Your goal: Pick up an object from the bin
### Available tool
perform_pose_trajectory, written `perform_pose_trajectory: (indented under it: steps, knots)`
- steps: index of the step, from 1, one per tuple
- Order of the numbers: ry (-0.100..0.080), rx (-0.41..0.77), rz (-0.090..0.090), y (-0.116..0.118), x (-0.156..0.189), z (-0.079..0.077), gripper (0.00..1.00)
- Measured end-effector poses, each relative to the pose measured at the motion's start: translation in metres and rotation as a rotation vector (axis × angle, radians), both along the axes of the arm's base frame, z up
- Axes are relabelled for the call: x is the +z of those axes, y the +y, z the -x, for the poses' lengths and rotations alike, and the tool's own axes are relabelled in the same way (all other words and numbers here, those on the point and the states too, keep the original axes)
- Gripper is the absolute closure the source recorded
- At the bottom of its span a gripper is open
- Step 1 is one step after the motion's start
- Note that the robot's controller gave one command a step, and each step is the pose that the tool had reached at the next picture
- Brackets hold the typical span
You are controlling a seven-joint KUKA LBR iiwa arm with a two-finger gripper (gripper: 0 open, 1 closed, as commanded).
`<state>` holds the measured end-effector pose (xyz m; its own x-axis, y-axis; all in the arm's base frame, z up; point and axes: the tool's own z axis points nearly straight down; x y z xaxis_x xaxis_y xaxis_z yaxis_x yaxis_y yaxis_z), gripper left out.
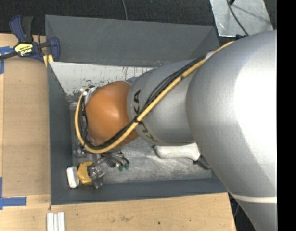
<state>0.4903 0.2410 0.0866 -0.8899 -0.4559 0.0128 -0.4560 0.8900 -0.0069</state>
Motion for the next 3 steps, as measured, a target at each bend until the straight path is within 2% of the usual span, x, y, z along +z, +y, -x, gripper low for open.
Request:
perform_pose_trajectory:
  steps: [1,2,3]
  knots:
    - [0.000,0.000,0.000,0.000,0.000,0.000,1.00]
    - [-0.004,0.063,-0.011,-0.002,0.040,-0.005,1.00]
    - [-0.011,0.395,-0.014,-0.027,0.225,-0.014,1.00]
